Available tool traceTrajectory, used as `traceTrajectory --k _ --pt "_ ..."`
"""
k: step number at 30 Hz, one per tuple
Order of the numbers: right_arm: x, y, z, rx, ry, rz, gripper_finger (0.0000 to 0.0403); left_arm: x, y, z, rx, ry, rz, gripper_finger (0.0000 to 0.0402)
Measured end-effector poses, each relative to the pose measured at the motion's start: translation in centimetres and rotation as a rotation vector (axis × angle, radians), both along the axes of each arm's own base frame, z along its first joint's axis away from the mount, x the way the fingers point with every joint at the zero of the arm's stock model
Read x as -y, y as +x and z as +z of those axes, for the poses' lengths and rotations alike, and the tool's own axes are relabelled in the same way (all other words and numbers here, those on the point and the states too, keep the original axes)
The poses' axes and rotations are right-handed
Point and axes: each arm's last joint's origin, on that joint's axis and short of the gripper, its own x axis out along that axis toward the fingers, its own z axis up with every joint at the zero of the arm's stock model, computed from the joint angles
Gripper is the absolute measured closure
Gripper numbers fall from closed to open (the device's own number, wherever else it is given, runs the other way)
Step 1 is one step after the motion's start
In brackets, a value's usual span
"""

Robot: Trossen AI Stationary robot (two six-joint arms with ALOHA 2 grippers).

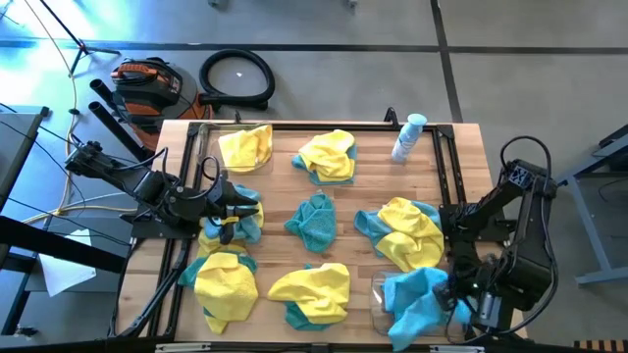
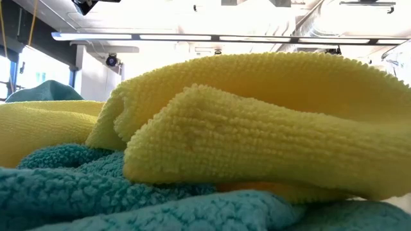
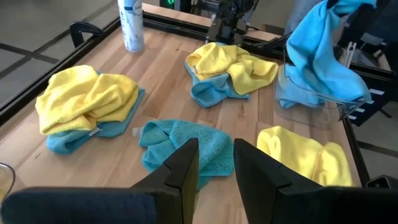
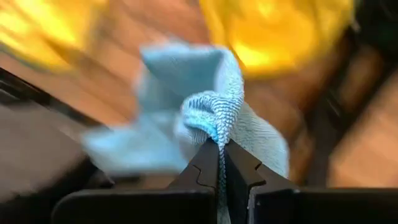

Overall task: Sort microfiber towel by color & place in baskets
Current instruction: Put the blue towel into the bottom transparent bin

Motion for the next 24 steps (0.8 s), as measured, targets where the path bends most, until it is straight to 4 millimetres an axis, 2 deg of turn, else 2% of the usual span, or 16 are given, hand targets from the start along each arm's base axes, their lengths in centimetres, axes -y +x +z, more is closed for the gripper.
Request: traceTrajectory --k 3,8,17,24 --pt "-0.2 0.7 0.1 0.112 -0.004 0.002 0.0403 0.0 0.0 0.0 0.000 0.000 0.001 0.0312" --pt "-1.9 2.5 -0.8 0.148 0.024 0.085 0.0403 0.0 0.0 0.0 0.000 -0.002 0.001 0.0312" --pt "-4.7 7.3 -6.7 -0.077 -0.071 0.222 0.0403 0.0 0.0 0.0 0.003 -0.016 0.008 0.0312" --pt "-5.7 9.4 -10.6 -0.187 -0.146 0.304 0.0403 0.0 0.0 0.0 0.002 -0.017 0.007 0.0312"
